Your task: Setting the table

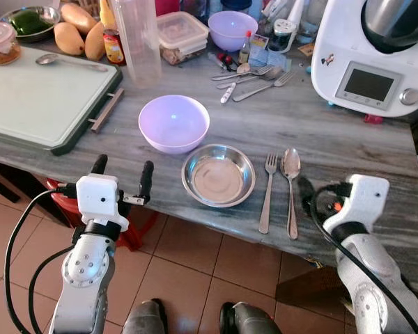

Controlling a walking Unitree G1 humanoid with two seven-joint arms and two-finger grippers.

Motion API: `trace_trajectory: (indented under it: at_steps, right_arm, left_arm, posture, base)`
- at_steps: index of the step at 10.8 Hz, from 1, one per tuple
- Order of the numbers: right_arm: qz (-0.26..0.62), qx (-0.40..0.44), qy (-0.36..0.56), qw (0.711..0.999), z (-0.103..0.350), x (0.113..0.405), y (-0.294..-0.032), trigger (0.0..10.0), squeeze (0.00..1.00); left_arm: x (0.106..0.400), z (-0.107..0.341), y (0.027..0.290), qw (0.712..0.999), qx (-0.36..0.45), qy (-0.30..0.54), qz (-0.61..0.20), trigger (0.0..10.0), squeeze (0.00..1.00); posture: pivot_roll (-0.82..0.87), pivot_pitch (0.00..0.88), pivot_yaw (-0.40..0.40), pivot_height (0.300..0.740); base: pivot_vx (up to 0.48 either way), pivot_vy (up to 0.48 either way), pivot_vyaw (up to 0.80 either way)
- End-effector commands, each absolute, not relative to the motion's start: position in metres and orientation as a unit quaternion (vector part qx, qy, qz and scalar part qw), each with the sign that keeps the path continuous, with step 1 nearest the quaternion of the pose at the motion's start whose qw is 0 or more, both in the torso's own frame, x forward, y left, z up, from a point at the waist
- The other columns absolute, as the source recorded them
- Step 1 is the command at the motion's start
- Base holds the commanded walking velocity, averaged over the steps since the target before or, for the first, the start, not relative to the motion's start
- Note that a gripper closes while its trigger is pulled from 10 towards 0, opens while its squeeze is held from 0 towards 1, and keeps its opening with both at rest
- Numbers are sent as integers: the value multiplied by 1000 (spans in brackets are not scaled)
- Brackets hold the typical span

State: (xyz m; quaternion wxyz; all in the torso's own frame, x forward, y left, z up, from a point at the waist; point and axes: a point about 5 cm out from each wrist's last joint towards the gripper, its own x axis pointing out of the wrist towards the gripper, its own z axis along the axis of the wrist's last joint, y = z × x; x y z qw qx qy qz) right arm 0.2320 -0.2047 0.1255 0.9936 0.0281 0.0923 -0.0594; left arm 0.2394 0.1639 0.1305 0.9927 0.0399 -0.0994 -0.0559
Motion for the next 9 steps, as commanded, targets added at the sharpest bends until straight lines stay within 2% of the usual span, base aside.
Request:
trace_trajectory:
  at_steps: [1, 5, 9]
  right_arm:
    - [-83, 20, 116, 990, 116, 226, -211, 10000, 0]
    - [-64, 22, 165, 984, 101, 224, -205, 10000, 0]
    - [-37, 29, 172, 984, 100, 222, -198, 10000, 0]
  left_arm:
    - [237, 129, 164, 993, 42, -95, -61, 10000, 0]
    - [234, 128, 163, 993, 40, -91, -63, 10000, 0]
    - [231, 127, 162, 994, 37, -87, -62, 10000, 0]
  posture:
    - [10, 178, -34, 740]
    - [11, 191, -37, 740]
    - [8, 200, -41, 740]
  base:
    - [0, 0, 0]
    - [0, 0, 0]
    - [0, 0, 0]
